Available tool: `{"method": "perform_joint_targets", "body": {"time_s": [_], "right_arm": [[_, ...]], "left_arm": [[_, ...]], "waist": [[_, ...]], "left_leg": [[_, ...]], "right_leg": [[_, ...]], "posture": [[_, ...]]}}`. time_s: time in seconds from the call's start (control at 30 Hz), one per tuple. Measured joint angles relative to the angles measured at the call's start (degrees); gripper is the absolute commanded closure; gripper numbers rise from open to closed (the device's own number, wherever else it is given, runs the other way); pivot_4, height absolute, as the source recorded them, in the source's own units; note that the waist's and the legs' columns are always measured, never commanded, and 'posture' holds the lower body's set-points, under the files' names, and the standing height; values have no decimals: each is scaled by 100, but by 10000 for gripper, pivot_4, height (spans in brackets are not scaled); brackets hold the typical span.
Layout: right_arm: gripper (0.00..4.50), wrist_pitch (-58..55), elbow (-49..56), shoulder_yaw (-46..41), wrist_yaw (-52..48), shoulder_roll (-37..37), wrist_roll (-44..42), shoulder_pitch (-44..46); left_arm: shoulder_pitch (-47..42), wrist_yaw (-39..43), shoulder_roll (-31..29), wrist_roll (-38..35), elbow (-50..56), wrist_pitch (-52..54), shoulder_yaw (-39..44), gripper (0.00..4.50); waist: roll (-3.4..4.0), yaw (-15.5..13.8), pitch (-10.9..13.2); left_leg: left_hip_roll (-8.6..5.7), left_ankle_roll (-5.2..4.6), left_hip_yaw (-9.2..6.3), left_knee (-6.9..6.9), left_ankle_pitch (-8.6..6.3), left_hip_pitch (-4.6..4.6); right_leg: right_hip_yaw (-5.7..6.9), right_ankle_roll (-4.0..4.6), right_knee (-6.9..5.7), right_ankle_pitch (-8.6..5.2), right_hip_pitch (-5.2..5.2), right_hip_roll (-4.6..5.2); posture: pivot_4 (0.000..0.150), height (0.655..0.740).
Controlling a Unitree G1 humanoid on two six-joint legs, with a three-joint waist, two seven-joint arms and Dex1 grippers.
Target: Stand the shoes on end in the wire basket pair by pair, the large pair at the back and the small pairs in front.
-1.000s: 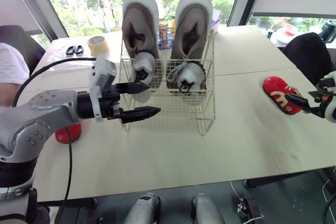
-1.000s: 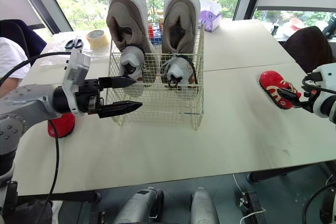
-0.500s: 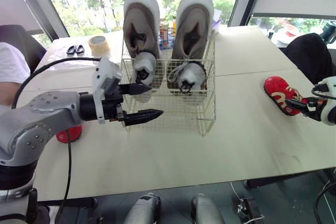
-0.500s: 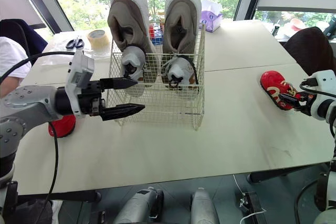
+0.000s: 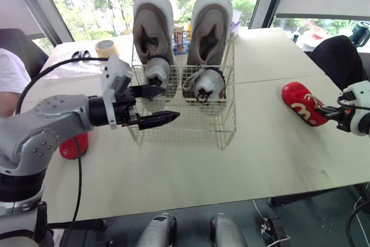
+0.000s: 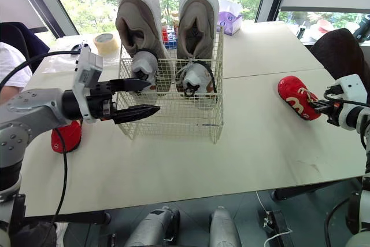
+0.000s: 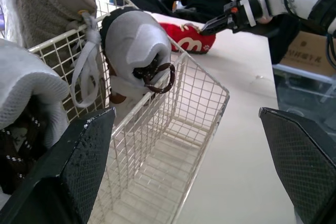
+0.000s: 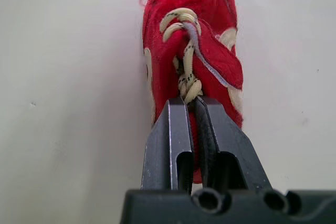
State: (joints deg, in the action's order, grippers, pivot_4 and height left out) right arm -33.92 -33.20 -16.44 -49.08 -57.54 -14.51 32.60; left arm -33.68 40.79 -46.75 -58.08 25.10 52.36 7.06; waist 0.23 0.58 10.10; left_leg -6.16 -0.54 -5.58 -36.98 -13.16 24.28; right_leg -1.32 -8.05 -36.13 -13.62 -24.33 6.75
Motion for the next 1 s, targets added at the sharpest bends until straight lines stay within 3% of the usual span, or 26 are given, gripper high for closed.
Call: {"method": "perform_joint_targets", "body": {"time_s": [0.4, 0.57, 0.8, 1.0], "right_arm": [[44653, -2555, 3291, -1967, 141, -209, -2122, -164], [44653, -3166, 3931, -2334, 338, -206, -3156, 550], [44653, -3356, 4967, -1848, 481, -195, -4391, 1340], [44653, -2607, 5451, -765, 93, -198, -4188, 1186]], "left_arm": [[-345, 277, 199, -5, -563, 2, 59, 0], [-630, 512, 210, -55, -846, 98, 56, 0], [-1171, 784, 235, -527, -1512, 588, 99, 0], [-1705, 780, 306, -983, -2092, 999, 369, 0]], "waist": [[10, -3, 6], [10, 0, 6], [4, 7, 10], [-10, -1, 18]], "left_leg": [[1, -3, 0, 0, -2, 2], [2, -4, 0, 1, -3, 2], [2, -5, -2, 0, -4, 5], [0, -6, -1, -7, -4, 9]], "right_leg": [[0, 0, 0, 0, -2, 1], [0, -1, 0, 0, -2, 2], [2, -1, 1, 0, -5, 3], [3, -3, 0, 0, -7, 4]], "posture": [[1500, 7400], [1500, 7400], [1500, 7400], [1500, 7400]]}}
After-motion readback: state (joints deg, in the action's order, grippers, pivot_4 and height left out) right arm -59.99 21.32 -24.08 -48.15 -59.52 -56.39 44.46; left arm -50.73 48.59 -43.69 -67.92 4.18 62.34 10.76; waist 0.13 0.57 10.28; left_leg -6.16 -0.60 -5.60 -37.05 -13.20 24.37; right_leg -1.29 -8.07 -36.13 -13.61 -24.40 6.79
